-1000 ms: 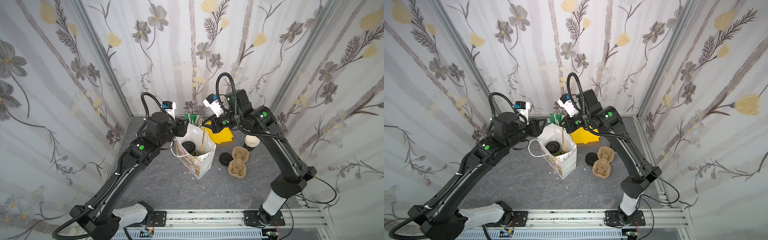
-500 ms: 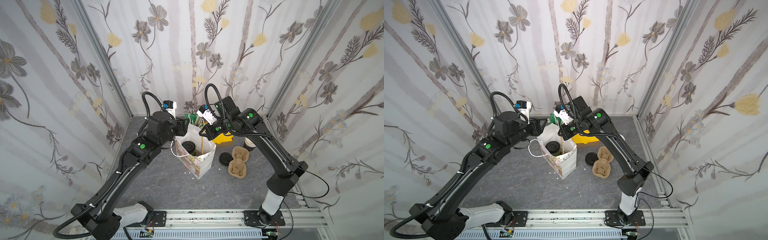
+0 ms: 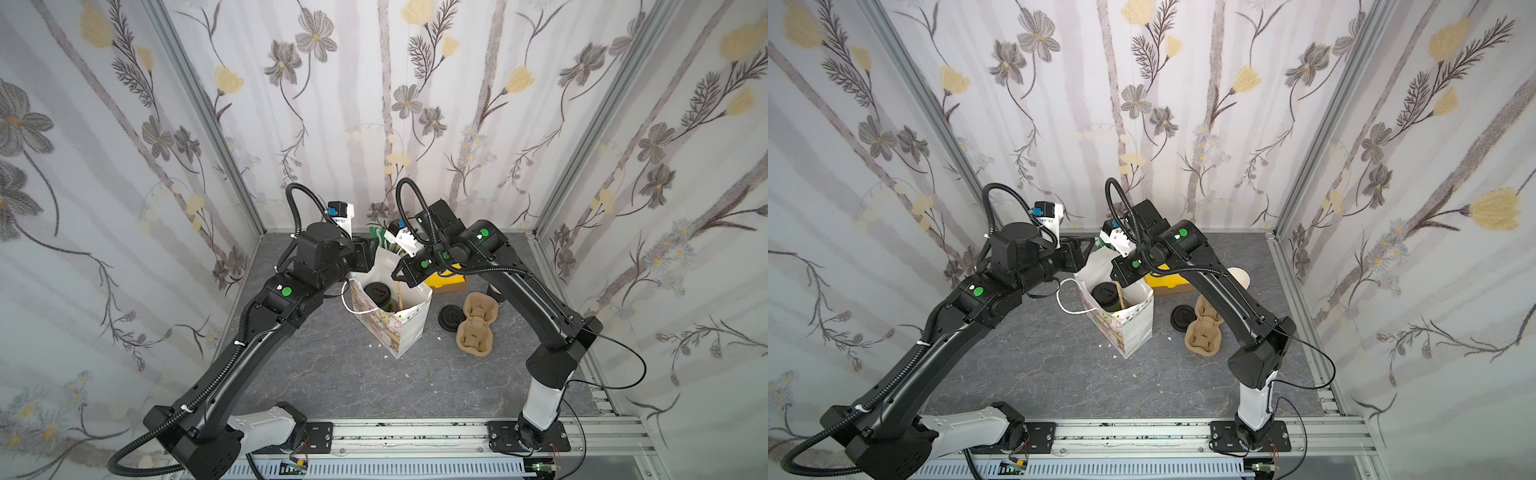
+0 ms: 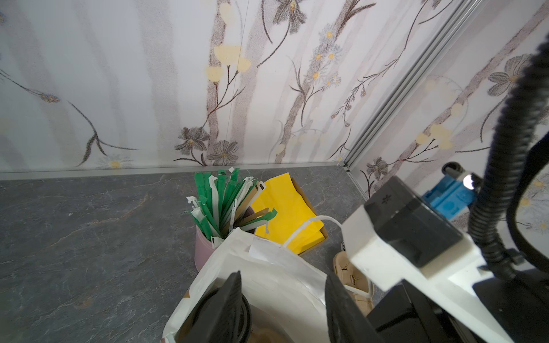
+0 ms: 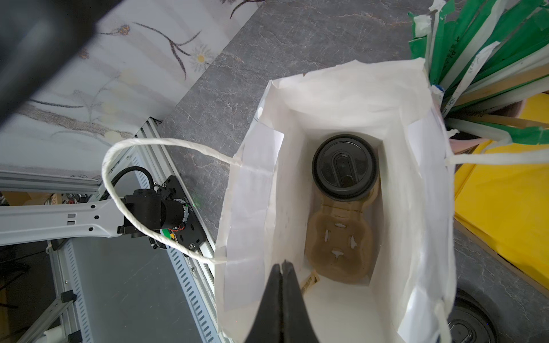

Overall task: Pack a coffee takeout order
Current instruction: Place the straw in the takeout bag.

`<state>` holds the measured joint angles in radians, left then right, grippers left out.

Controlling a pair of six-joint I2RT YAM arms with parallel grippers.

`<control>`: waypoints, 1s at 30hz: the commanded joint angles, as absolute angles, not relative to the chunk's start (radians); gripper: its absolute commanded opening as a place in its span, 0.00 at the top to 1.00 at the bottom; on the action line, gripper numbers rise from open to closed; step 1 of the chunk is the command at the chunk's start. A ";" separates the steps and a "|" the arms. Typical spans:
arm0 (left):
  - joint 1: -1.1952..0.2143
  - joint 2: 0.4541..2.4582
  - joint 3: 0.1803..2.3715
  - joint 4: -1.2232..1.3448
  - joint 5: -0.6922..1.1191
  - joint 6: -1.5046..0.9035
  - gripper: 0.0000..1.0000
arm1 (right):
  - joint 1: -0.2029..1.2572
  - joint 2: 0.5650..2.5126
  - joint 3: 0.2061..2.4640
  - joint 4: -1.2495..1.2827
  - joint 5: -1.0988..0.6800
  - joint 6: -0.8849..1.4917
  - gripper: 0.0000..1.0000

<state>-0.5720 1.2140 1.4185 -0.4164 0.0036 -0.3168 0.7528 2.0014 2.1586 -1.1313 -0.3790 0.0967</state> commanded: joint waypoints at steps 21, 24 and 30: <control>-0.494 1.169 1.370 -0.362 -0.098 -0.317 0.53 | 0.778 1.993 2.073 -1.125 -0.285 0.144 1.00; -0.488 1.164 1.361 -0.359 -0.088 -0.327 0.53 | 0.779 1.991 2.073 -1.127 -0.284 0.147 1.00; -0.479 1.160 1.345 -0.357 -0.060 -0.344 0.53 | 0.781 1.977 2.073 -1.124 -0.270 0.158 1.00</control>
<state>-0.4831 1.1641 1.3506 -0.3927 -0.0765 -0.3264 0.7784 1.9850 2.0739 -1.1572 -0.2813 0.1486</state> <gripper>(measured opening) 0.466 0.048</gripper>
